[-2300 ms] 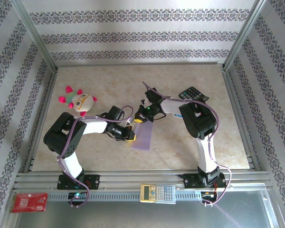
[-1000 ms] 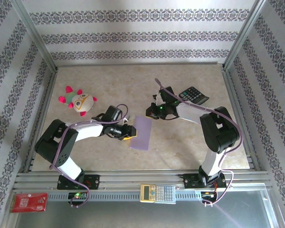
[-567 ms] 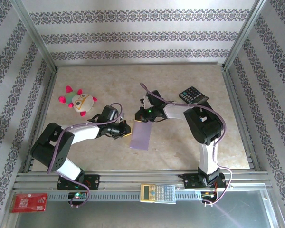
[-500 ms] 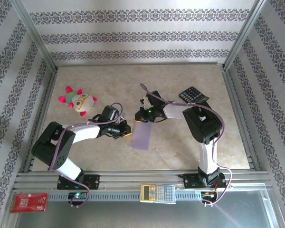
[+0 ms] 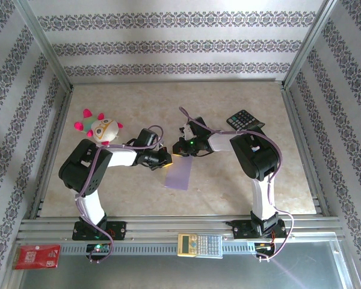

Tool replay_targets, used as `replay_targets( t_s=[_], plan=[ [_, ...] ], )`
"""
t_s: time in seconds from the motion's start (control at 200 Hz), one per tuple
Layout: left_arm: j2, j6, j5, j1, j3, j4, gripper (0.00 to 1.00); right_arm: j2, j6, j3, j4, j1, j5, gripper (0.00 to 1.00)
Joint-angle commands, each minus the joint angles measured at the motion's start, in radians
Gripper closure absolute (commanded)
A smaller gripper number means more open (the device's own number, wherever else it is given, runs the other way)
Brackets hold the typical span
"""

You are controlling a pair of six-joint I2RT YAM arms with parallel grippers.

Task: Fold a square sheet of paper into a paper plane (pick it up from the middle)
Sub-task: First fold in half a square sheet of paper at the center of the table.

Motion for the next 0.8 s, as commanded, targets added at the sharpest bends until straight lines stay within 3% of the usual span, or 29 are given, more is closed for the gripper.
replay_targets(
  t_s=[0.0, 0.58, 0.794],
  plan=[
    [0.023, 0.012, 0.017, -0.004, 0.002, 0.006, 1.0, 0.021, -0.008, -0.041, -0.053, -0.013, 0.069, 1.0],
    [-0.077, -0.027, 0.093, -0.058, -0.177, 0.049, 0.99, 0.036, 0.09, -0.058, -0.134, -0.002, 0.2, 1.0],
    [-0.104, -0.112, 0.093, -0.116, -0.282, 0.163, 0.98, 0.039, 0.106, -0.07, -0.134, 0.001, 0.225, 1.0]
  ],
)
